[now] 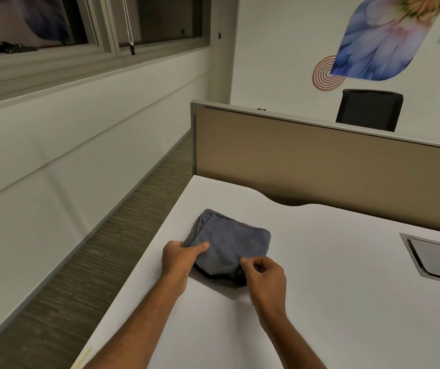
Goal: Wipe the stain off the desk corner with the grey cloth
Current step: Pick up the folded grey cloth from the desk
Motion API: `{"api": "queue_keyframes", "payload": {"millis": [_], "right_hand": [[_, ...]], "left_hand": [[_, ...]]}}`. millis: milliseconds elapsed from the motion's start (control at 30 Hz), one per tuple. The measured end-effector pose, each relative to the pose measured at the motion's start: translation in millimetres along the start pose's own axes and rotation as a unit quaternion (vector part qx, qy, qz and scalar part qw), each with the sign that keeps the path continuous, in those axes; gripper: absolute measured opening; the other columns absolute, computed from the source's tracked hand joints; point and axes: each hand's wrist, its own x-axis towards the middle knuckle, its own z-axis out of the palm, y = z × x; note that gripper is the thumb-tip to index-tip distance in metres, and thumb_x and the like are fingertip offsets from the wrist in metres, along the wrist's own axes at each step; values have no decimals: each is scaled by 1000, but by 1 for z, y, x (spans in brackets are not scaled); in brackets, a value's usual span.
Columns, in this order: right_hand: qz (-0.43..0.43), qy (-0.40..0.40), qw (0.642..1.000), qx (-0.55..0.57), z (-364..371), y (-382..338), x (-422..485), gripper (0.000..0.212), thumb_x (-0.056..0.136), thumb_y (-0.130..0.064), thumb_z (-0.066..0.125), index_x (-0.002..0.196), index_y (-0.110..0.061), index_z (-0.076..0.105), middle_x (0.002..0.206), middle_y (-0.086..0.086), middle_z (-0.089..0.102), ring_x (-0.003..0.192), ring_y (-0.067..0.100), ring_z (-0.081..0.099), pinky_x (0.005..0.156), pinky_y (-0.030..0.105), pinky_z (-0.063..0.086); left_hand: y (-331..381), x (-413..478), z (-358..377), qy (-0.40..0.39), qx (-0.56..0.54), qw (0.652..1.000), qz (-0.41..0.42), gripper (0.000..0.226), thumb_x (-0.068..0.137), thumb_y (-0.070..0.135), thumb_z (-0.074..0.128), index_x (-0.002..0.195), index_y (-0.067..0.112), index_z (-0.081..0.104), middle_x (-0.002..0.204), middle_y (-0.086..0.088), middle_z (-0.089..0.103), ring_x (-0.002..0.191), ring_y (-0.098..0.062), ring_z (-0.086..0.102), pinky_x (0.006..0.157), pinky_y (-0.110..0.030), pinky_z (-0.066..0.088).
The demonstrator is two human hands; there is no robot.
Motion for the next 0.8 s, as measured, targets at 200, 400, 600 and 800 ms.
{"api": "queue_keyframes", "payload": {"millis": [200,400,600,800], "right_hand": [[46,31,996,67,-12,3,-11,40,87,-41,76,70,-10,57,65,0,62,61,13,56,59,26,44],[128,-3,982,142,-31,-4,-33,44,86,-12,75,122,-21,52,107,8,65,93,22,67,64,26,50],[68,-68,990,106,-57,-5,-76,43,88,-3,66,125,-24,62,123,-3,64,106,11,63,77,22,52],[-13,-79,994,77,-86,1,-132,44,90,-5,66,127,-28,64,127,-16,65,115,-1,61,97,25,54]], "left_hand": [[6,-13,-9,-54,16,996,-71,18,80,7,83,83,7,65,91,-10,69,84,-23,63,71,-31,52],[5,-49,-16,-82,-27,996,16,13,87,8,73,96,17,72,93,-1,77,86,-15,69,68,-22,55],[-7,-99,-26,-76,-31,993,89,22,88,0,64,102,17,69,93,-3,77,84,-15,72,64,-19,58],[-17,-162,-39,-95,-48,986,127,28,90,-2,60,104,21,65,88,7,77,81,-8,73,66,-21,59]]}}
